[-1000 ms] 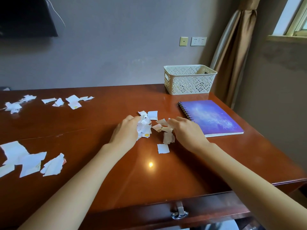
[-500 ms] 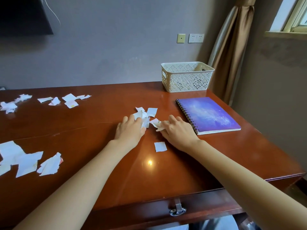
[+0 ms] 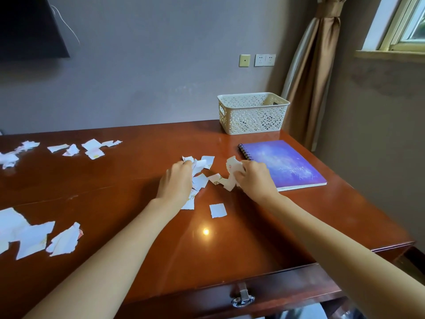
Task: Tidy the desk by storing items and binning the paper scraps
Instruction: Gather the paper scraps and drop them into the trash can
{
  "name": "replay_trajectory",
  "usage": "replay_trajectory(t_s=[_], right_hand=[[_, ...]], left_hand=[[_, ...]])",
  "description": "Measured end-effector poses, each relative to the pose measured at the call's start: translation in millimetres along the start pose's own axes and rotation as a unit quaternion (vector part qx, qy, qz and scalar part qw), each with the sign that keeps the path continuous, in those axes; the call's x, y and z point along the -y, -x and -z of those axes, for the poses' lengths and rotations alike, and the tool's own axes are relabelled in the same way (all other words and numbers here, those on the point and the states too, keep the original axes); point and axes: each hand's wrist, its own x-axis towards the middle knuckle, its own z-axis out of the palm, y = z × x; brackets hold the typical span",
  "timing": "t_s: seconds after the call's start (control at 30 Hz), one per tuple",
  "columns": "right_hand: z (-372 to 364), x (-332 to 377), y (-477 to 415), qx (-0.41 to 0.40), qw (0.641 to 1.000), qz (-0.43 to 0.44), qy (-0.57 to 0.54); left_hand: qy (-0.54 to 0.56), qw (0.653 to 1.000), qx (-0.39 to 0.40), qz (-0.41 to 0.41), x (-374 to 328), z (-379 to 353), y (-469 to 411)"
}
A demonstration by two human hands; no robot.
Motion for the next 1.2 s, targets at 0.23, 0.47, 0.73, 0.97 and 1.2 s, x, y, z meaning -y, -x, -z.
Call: replay_trajectory(t_s=[0.23, 0.47, 0.73, 0.97, 1.2], right_hand=[[16, -3, -5, -0.047, 0.993, -0.040, -0.097], [51, -31, 30, -0.111, 0.976, -0.064, -0.176], [118, -138, 115, -0.295, 0.917, -0.191, -0.188], [150, -248, 192, -0.367, 0.854, -0.302, -0.209], [142, -332, 236, -0.322, 0.824, -0.431, -0.179]], left_hand=[[0.183, 0.980, -0.039, 0.071, -10, 20, 0], [0.318, 0.945, -0.073, 0.028, -65, 33, 18], [0.462, 0.885, 0.019, -0.045, -210, 6, 67], [0.503, 0.838, 0.180, -0.113, -333, -46, 127], [0.450, 0.822, 0.345, -0.057, -402, -143, 160]])
